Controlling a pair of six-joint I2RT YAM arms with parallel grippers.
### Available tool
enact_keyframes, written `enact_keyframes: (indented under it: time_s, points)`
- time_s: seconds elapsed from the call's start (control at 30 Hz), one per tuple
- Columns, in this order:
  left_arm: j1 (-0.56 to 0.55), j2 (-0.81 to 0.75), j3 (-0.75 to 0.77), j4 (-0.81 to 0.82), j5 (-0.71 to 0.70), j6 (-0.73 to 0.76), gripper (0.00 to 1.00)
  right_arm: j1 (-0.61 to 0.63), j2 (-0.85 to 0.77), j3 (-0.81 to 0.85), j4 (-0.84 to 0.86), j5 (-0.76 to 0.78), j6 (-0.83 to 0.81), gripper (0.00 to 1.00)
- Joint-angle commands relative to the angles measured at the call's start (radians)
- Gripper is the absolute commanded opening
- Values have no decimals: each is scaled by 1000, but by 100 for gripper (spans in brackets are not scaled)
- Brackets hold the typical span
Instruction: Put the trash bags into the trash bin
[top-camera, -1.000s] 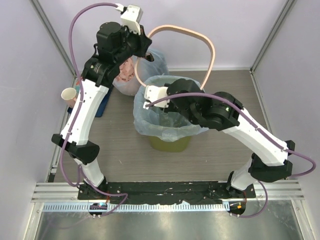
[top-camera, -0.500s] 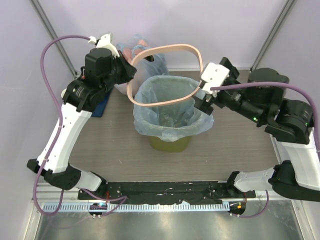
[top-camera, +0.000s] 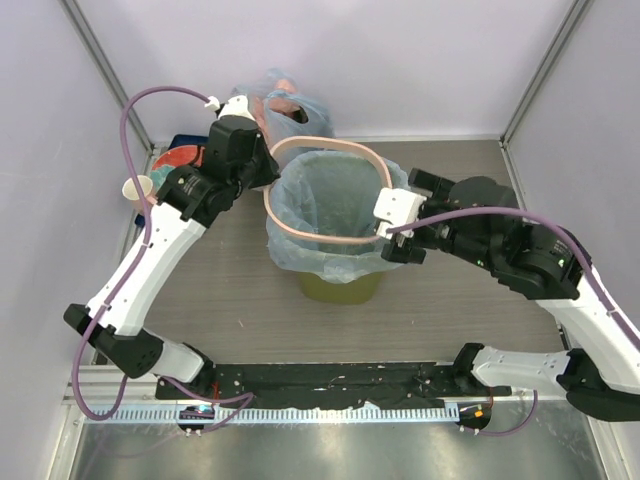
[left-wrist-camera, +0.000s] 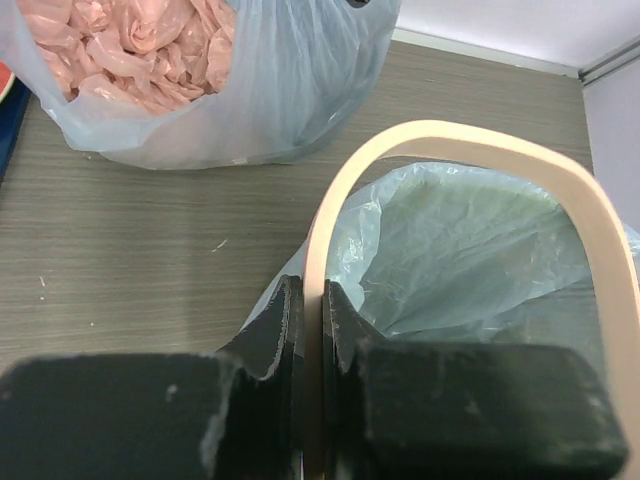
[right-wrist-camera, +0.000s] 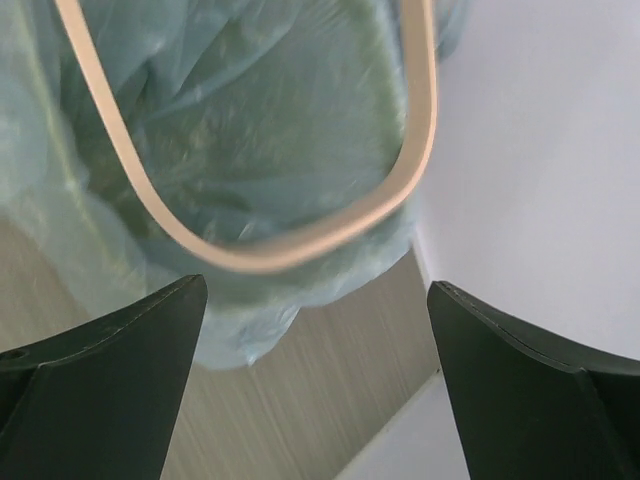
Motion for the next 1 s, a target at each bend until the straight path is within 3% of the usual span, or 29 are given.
enact_keyframes:
  time_s: [0.0, 0.23, 0.47, 0.77, 0.97]
  points:
    - [-6, -9, -7, 70, -55, -1, 0, -2, -76, -38, -107, -23, -33, 100]
    - [-6, 17, 8, 73, -35, -17, 0, -43, -118, -14, -215, -161, 6, 100]
    - [-6, -44, -99, 126, 32, -44, 0, -103, -124, 46, 18, -20, 139, 100]
    - [-6, -75, -225, 237, 131, -18, 0, -191, -15, 139, 91, -26, 348, 99]
    - [-8, -128, -251, 297, 122, 37, 0, -220, 8, 126, 98, -36, 417, 99]
